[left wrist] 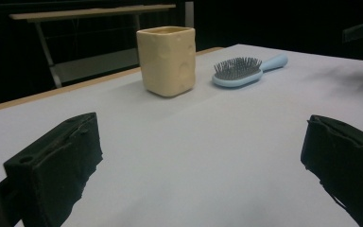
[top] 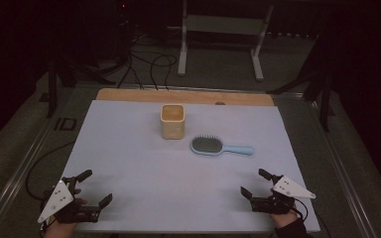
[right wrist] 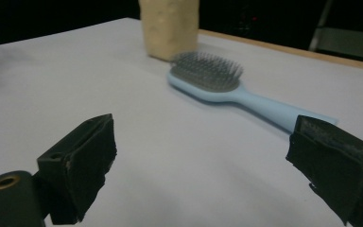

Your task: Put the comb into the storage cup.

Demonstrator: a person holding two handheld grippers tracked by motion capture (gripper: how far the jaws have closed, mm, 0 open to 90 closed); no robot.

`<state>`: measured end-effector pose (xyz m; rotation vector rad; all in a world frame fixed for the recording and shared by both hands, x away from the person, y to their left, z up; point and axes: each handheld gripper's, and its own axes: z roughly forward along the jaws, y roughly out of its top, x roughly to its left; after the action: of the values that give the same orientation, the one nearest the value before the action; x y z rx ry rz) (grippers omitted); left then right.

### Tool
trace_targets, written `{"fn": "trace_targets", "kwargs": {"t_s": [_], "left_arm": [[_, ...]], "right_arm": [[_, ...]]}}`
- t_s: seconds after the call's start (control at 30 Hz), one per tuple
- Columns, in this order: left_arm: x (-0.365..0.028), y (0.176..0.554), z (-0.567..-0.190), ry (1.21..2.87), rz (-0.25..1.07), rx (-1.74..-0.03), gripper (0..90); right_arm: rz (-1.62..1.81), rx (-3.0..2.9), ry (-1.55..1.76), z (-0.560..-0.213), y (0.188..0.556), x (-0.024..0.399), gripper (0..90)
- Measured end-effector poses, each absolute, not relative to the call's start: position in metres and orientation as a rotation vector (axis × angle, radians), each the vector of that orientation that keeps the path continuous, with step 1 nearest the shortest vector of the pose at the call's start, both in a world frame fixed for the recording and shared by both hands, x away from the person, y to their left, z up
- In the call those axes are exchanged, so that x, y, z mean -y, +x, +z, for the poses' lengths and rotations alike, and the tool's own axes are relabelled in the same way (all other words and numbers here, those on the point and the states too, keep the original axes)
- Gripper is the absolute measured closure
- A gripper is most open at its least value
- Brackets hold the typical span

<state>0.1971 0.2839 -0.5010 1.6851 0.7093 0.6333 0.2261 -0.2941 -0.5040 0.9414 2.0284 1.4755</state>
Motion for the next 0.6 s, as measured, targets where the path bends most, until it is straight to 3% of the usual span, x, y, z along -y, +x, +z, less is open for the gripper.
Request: {"fn": "trace_targets", "kwargs": {"t_s": [0.6], "left_arm": [[-0.2833, 0.1968, -0.5006, 1.685, 0.630, -0.697, 0.0]], "right_arm": [[1.444, -2.135, 0.915, -0.4993, 0.2228, 0.2868, 8.0]]}}
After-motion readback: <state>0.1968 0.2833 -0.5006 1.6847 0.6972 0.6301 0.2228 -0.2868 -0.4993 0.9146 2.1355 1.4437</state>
